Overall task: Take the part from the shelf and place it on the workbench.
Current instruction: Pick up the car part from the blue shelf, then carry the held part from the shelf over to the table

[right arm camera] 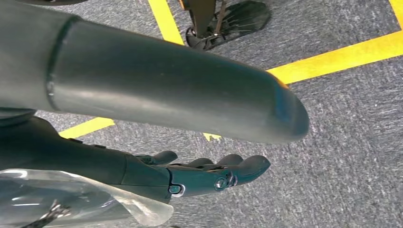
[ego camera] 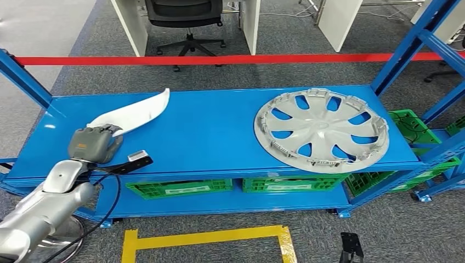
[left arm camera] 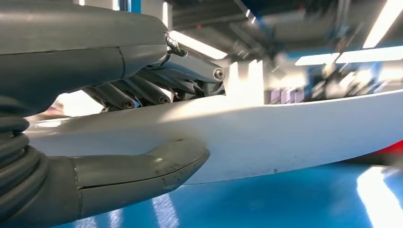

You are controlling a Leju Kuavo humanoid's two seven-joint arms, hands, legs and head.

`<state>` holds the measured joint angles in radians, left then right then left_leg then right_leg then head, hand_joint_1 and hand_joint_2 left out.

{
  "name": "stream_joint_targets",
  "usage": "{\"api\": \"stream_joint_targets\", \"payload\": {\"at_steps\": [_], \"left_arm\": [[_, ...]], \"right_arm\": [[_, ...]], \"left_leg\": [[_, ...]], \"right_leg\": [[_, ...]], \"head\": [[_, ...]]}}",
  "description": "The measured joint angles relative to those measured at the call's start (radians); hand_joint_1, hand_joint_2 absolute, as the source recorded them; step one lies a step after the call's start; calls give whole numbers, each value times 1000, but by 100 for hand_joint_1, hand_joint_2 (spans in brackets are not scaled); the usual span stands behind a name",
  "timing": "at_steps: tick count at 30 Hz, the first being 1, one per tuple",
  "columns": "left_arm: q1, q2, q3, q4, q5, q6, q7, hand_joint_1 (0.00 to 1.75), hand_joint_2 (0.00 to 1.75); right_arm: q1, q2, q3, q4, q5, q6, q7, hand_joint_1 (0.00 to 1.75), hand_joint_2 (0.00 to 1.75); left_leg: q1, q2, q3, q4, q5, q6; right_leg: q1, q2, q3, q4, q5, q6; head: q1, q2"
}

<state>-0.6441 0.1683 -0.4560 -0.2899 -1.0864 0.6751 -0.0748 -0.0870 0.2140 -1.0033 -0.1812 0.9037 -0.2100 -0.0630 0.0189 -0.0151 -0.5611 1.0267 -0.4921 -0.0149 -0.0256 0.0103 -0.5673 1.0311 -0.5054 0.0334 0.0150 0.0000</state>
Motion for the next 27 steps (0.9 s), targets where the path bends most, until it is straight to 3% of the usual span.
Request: {"api": "stream_joint_targets", "payload": {"at_steps": [3,4,7,9,11,15,20,23,27], "left_arm": [[33,-18,112,-64,0,20,-99,175,175],[47,-33,165,-96,-1,20,-173,175,175],[92,-118,385,-226,105,21,-507,175,175],[116,-182,479,-324,278,20,-607,175,175],[137,-219,490,-413,414,20,-602,175,175],[202,-232,417,-610,583,-5,-580,175,175],[312,-189,304,-930,751,-123,-516,175,175],[400,-158,286,-1127,872,-206,-517,175,175],[473,-132,284,-1294,913,-235,-518,175,175]], "right_arm": [[4,0,0,0,0,-3,-2,0,0],[5,0,0,0,-1,-5,-2,0,0],[8,0,-2,0,-8,-14,0,0,0],[8,0,-5,0,-14,-19,1,0,0],[10,0,-8,0,-17,-23,2,0,0],[13,0,-16,0,-18,-24,-7,0,0],[22,1,-19,0,-10,-39,-148,0,0],[26,3,-18,-1,1,-117,-228,0,0],[30,4,-19,-1,4,-148,-253,0,0]], "left_leg": [[0,2,0,0,0,0],[0,2,0,0,0,0],[-1,2,-2,1,0,0],[-2,3,-2,1,0,1],[-2,4,-2,1,-1,1],[-2,3,-2,1,-1,1],[-2,4,-2,1,-1,1],[-2,5,-2,0,-1,1],[-2,4,-2,0,-1,1]], "right_leg": [[0,1,-1,0,0,0],[0,1,-2,0,0,0],[-1,0,-2,0,0,0],[-2,2,-1,0,1,1],[-2,3,-2,0,1,1],[-3,1,-1,0,1,1],[-3,3,-2,0,1,1],[-2,3,-3,0,1,1],[-2,1,-2,0,0,1]], "head": [[0,0],[-1,0],[0,0],[0,0],[0,0],[0,0],[0,0],[0,0],[0,0]]}}
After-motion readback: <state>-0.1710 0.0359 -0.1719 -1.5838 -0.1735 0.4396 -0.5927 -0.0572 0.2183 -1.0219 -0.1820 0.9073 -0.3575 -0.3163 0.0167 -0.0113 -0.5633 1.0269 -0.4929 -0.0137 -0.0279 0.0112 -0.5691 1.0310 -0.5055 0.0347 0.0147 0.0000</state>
